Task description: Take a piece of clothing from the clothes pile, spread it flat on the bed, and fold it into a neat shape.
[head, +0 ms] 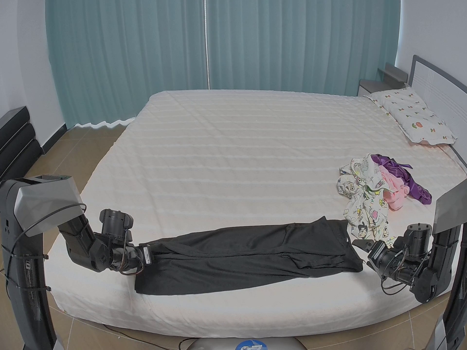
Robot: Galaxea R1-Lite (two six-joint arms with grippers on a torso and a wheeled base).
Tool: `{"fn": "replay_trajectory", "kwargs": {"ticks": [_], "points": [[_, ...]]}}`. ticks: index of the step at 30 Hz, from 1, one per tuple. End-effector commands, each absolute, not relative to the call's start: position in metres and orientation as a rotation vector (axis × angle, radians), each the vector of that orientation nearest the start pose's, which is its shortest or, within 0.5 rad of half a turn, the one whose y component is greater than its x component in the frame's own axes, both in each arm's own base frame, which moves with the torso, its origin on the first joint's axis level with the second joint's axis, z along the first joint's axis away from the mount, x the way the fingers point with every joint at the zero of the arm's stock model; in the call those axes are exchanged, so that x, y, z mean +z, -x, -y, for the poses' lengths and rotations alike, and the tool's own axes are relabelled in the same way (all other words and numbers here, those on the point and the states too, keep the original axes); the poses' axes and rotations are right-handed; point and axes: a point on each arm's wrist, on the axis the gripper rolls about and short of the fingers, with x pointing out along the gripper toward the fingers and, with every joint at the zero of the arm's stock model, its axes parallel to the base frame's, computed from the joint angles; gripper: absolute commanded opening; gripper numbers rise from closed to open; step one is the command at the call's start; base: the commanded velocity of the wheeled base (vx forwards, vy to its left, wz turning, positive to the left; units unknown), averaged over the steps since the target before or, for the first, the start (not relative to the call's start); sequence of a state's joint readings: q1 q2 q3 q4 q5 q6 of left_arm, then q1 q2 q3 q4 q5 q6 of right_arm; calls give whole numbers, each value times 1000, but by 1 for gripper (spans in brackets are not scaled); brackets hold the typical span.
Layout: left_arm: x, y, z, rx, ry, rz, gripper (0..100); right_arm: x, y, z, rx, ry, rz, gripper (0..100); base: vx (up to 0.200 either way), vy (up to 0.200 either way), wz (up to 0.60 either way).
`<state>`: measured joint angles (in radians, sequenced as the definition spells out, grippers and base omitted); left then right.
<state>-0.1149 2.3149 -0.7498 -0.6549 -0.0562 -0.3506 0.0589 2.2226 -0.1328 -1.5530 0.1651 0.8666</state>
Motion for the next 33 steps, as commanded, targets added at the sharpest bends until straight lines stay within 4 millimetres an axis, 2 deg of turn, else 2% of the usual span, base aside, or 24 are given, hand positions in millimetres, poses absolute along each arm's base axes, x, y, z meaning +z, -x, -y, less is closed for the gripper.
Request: {"fn": "replay_trajectory", "kwargs": {"ticks": [1, 5, 9, 14, 15, 18, 24, 33], "points": [[-25, -330, 37, 5, 305, -921, 100, -2, -249, -19, -21, -870, -587, 100, 0, 0, 0], [-6, -327, 29, 12, 334, -868, 100, -3, -249, -19, -22, -870, -589, 100, 0, 0, 0], [5, -328, 28, 15, 373, -835, 100, -3, -249, -19, -22, -870, -589, 100, 0, 0, 0], [7, -338, 34, -18, 413, -820, 100, -3, -249, -19, -23, -868, -589, 100, 0, 0, 0], [6, -339, 35, -18, 412, -823, 100, -3, -249, -19, -23, -868, -589, 100, 0, 0, 0], [-21, -345, 41, -16, 382, -879, 100, -3, -249, -19, -23, -868, -589, 100, 0, 0, 0], [-41, -353, 53, -35, 358, -912, 100, -3, -249, -19, -21, -869, -589, 100, 0, 0, 0], [-44, -360, 71, -54, 323, -896, 100, -3, -249, -18, -24, -869, -587, 100, 0, 0, 0]]}}
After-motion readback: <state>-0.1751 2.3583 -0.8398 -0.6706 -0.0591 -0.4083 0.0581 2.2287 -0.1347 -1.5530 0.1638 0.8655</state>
